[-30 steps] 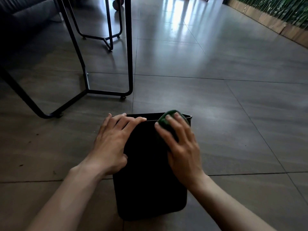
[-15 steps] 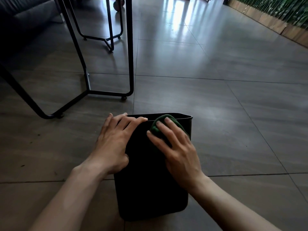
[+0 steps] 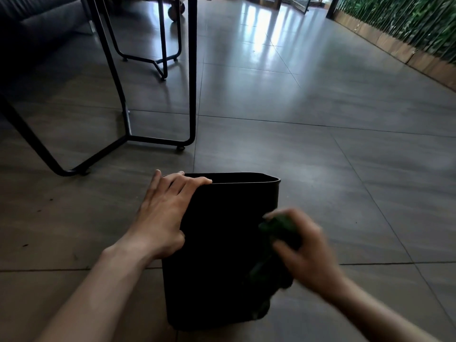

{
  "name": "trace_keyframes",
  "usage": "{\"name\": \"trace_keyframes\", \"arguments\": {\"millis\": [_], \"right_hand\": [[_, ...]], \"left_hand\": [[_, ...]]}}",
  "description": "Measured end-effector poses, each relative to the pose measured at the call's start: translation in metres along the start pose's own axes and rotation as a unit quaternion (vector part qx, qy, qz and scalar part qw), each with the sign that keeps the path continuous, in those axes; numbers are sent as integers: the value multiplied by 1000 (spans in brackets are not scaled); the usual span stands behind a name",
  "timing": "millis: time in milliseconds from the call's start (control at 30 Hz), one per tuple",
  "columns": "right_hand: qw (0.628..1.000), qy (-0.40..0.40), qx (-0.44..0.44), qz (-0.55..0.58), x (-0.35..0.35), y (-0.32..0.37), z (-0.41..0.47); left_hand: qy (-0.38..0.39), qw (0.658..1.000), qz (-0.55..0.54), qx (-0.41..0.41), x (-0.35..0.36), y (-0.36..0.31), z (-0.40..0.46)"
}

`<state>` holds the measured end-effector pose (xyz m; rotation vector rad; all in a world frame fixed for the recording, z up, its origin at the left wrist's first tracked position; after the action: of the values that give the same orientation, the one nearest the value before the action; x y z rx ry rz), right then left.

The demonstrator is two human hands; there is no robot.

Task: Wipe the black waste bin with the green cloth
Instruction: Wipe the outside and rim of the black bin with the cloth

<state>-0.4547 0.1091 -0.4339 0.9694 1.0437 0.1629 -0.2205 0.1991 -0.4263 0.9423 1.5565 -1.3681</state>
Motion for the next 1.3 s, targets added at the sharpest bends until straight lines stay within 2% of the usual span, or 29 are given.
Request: {"name": "trace_keyframes", "arguments": {"millis": [67, 133, 167, 200, 233, 267, 333, 367, 433, 567, 700, 1033, 1100, 1200, 1300], "right_hand": [[973, -73, 125, 182, -43, -29, 14], [905, -86, 205, 364, -65, -50, 22], [887, -86, 225, 394, -74, -55, 25], [888, -82, 238, 384, -83, -56, 30], [907, -69, 246, 334, -88, -55, 36], [934, -43, 239, 263, -89, -50, 45], [981, 17, 186, 48, -85, -32, 65], [985, 73, 145, -57, -75, -19, 75], [964, 185, 83, -173, -49, -2, 86], [931, 304, 75, -186, -36, 9, 82], [908, 379, 71, -164, -24, 14, 62], [923, 315, 34, -220, -15, 36, 62], [927, 287, 38, -238, -22, 43, 67], [923, 256, 72, -279, -39, 52, 84], [905, 238, 118, -333, -49, 61, 103]], "left_hand": [[2, 1000, -11, -5, -3, 7, -3], [4, 999, -30, -11, -5, 14, -7], [6, 999, -38, -14, -6, 17, -9], [11, 999, -44, -17, -6, 20, -11], [16, 999, -48, -18, -6, 23, -13], [21, 998, -51, -19, -6, 24, -15], [31, 998, -48, -24, -5, 27, -18], [34, 998, -43, -27, -5, 29, -19], [39, 998, -40, -34, -4, 32, -21], [38, 997, -31, -56, -4, 40, -24], [26, 996, -23, -77, -4, 46, -23], [-29, 993, -38, -108, -14, 49, -20], [-82, 989, -86, -90, -26, 43, -19], [-172, 964, -198, -35, -45, 29, -17], [-199, 952, -231, 31, -53, 4, -12]]}}
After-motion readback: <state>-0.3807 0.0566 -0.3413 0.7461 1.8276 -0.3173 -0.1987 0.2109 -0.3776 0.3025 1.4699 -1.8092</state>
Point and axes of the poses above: each hand's wrist, its own z-axis towards the middle knuckle, its own x-axis out of the palm, y = z × x, the point moved 8 cm from there along z, towards the middle knuckle, and after that the axes turned 13 degrees about y, right-handed, at the moved point
